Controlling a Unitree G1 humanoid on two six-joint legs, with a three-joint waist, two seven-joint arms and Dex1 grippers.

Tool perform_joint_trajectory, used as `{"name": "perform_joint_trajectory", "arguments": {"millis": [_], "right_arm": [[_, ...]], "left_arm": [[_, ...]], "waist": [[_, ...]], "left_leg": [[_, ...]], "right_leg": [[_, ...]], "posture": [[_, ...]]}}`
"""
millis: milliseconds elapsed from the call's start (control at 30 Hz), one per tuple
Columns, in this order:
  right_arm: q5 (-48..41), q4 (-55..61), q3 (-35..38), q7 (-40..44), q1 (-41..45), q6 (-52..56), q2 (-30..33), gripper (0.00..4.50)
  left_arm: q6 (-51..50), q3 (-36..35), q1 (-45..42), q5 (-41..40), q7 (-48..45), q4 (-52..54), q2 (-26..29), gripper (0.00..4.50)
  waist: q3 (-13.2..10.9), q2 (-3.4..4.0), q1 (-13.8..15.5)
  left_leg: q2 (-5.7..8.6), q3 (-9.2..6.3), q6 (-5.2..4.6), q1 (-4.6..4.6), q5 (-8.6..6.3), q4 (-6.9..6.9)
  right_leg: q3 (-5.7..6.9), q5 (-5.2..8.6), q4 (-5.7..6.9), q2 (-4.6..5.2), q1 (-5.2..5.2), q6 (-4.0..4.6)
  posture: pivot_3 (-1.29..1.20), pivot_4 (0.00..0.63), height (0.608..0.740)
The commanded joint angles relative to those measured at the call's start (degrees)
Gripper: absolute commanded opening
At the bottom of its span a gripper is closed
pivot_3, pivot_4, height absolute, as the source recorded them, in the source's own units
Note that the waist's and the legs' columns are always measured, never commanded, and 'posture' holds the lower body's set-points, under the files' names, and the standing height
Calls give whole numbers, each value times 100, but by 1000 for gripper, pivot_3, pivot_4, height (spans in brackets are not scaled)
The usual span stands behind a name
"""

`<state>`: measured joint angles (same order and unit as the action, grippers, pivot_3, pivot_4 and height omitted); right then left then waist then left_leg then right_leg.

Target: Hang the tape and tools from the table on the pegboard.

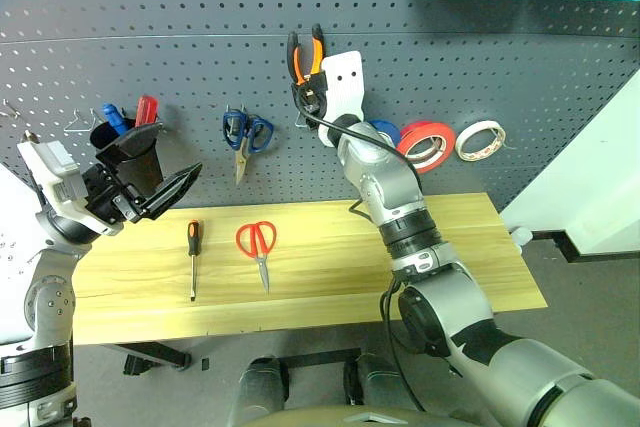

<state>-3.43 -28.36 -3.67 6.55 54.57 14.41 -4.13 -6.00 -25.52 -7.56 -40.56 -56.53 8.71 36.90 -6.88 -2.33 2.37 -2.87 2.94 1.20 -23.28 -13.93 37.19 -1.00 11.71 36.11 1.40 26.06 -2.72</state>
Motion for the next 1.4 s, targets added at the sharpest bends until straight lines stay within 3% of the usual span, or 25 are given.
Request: {"name": "perform_joint_trajectory", "arguments": {"millis": [33, 200, 233, 500, 800, 1200, 1400], "right_arm": [[-11, 393, -44, 111, -120, 117, 1, 2770], [-92, 715, 52, 140, -239, 300, 19, 4328], [-115, 786, 106, 132, -231, 310, 49, 4469], [-630, 1936, 392, 439, -257, 665, 222, 4469], [-1620, 3727, 390, 1452, -863, 2356, 1018, 4469], [-3210, 4966, 272, 3780, -2288, 3691, 3098, 4469], [-2922, 4583, -344, 4767, -2605, 3244, 3861, 4469]], "left_arm": [[62, -37, -112, 5, -63, -14, 79, 4500], [124, 3, -153, 54, -126, -71, 61, 4500], [109, 8, -153, 44, -133, -72, 54, 4500], [80, 34, -159, 31, -136, -130, 24, 4500], [-39, 127, 229, 115, 16, 60, -39, 4500], [-427, 580, 1201, 1043, 1083, 406, -260, 4500], [-1066, 822, 1281, 1098, 1753, 634, -527, 4500]], "waist": [[0, 0, 1], [-1, 1, -4], [-1, 1, -6], [-1, 2, -6], [-1, 2, -4], [-9, 11, 7], [-21, 17, 9]], "left_leg": [[0, 0, 0, 0, 0, -1], [0, 1, 0, -11, 0, -2], [0, 1, 0, -11, 0, -3], [0, 1, 0, -10, 0, -2], [-1, 1, 0, -7, 0, -3], [0, -1, -2, -5, -1, -2], [1, -3, -2, -3, -2, -2]], "right_leg": [[0, 0, 0, 0, 1, -1], [-1, -10, -2, 0, 13, -19], [-1, -10, -1, 0, 13, -19], [-1, -9, -2, 1, 12, -18], [-1, 1, -2, 1, 9, -1], [-2, 11, -9, 3, 5, 10], [-3, 16, -12, 4, 3, 11]], "posture": [[213, 44, 740], [200, 45, 740], [197, 46, 740], [188, 53, 740], [194, 65, 740], [201, 102, 740], [194, 135, 740]]}}
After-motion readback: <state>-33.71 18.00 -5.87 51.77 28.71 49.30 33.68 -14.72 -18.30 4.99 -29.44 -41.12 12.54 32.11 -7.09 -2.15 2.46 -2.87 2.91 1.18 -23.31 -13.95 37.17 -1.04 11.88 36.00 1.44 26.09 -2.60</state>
